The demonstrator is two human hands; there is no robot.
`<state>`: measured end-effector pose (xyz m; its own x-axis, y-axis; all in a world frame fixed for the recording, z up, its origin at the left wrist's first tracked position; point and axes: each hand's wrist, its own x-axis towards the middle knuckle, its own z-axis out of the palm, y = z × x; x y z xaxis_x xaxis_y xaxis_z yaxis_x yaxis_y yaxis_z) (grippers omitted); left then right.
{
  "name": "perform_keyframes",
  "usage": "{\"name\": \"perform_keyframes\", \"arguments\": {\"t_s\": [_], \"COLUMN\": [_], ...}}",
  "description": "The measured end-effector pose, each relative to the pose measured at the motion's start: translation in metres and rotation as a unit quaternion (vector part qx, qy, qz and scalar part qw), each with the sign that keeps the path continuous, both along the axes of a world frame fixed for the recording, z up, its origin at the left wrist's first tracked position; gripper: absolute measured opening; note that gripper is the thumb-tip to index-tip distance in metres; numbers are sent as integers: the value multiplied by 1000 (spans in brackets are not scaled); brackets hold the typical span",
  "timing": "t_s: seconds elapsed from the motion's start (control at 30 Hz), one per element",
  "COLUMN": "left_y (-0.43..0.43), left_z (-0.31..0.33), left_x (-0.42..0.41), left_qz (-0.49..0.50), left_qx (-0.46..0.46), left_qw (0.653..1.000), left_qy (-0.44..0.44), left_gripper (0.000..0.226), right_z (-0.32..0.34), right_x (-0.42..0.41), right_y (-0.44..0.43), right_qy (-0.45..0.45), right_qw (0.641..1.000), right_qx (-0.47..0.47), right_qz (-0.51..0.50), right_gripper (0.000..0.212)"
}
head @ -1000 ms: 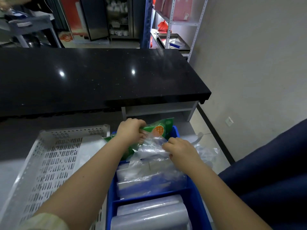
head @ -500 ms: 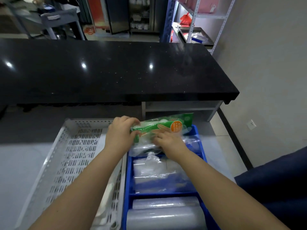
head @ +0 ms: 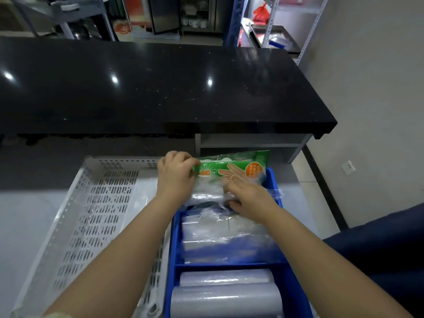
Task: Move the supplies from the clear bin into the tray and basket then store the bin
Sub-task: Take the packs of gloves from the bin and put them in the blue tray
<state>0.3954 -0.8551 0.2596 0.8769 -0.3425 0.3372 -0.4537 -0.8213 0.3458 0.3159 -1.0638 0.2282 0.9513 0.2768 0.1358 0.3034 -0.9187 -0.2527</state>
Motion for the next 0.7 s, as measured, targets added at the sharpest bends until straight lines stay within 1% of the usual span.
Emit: {"name": "perform_keyframes", "arguments": {"t_s": [0.07,0.13,0.17,0.2,0.23,0.3,0.37,0.43,0.5,0.53,0.57,0.63,0.7], "left_y": [6,2,-2,-8,-13,-20,-22,-23,-24,-25,-27,-30,-33], "left_z": [-5,-12,-16,-20,-24,-31,-36,-37,-37,-37,-37,-36,-33], "left_x": [-17,-39,-49,-55,-59,-58,-50,-42,-37,-37,-36,-35,-34], "left_qz": [6,-59,-105,-141,-157,-152,-144,-144,-142,-140,-139,-131,-122], "left_qx": [-64,-97,-86,-53,-10,55,70,80,103,123,147,188,203], "left_qw": [997,991,989,989,987,981,978,976,972,969,964,951,940], "left_qy": [-36,-64,-51,-12,35,104,134,143,154,163,174,206,246], "left_gripper": [22,18,15,14,16,22,25,25,26,27,28,33,34], "right_z": [-4,-6,-7,-7,-7,-6,-2,-2,-5,-8,-10,-12,-10], "right_x": [-2,1,2,5,7,10,6,-3,-11,-14,-14,-9,-2], "right_y": [1,7,10,14,15,11,0,-16,-27,-29,-30,-30,-29], "right_qy": [-38,-42,-32,-12,9,28,30,-2,-22,3,56,179,262], "right_qw": [999,998,999,999,999,999,999,998,997,997,995,978,959], "right_qx": [16,31,37,39,38,27,30,48,62,59,51,21,12], "right_qz": [9,20,24,24,20,8,-12,-33,-41,-48,-64,-103,-109], "right_gripper": [17,17,16,14,13,14,17,21,19,18,19,22,26]}}
